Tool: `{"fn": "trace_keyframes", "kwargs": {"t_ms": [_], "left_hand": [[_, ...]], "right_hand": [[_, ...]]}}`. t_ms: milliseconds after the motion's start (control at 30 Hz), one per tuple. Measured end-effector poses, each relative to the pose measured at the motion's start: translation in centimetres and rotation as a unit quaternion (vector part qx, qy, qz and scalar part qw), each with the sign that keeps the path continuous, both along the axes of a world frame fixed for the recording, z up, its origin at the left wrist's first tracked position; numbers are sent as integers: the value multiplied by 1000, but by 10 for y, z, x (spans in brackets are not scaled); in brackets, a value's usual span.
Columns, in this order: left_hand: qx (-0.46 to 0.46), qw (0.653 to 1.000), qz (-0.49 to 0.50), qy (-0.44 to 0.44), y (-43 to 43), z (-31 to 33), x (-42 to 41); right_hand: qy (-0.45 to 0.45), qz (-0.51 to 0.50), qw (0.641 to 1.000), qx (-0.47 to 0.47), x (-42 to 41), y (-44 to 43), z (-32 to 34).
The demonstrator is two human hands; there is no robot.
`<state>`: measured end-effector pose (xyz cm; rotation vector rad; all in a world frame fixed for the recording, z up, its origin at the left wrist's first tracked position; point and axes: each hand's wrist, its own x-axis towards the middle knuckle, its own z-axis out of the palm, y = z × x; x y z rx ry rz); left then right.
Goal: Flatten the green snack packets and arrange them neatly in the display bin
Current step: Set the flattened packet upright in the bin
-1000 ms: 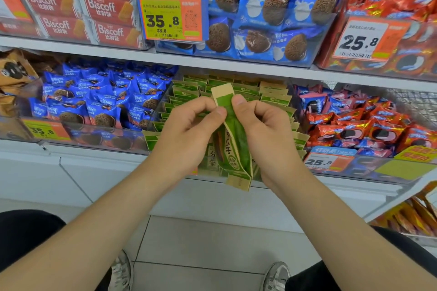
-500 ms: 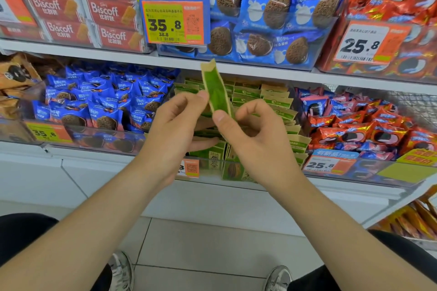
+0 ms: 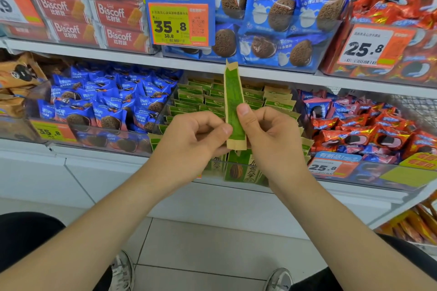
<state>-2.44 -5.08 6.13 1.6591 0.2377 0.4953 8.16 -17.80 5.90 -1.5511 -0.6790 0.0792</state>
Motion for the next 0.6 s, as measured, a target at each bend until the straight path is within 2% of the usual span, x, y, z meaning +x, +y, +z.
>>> {"fn": "trace_keyframes", "kwargs": {"t_ms": [100, 200, 267, 300, 367, 400, 500, 600], "left_hand": [[34, 999, -17, 4, 3, -2, -1], [30, 999, -19, 4, 2, -4, -1], [-14, 1000, -18, -4, 1, -1, -2], [-49, 999, -23, -9, 1, 0, -2], [-133, 990, -48, -12, 1, 6, -2], [-176, 983, -57, -13, 1, 8, -2], [-238, 970, -40, -3, 3, 9, 0], [-212, 977, -13, 13, 8, 10, 1]], "right_hand": [[63, 10, 998, 14, -1, -1, 0], [69, 11, 997, 13, -3, -1, 2], [90, -3, 996, 24, -2, 0, 5], [134, -1, 990, 41, -3, 0, 8], [223, 39, 972, 69, -4, 0, 11], [237, 67, 967, 69, -5, 0, 12], [164, 87, 981, 56, -12, 1, 11], [97, 52, 994, 28, -12, 1, 10]]}}
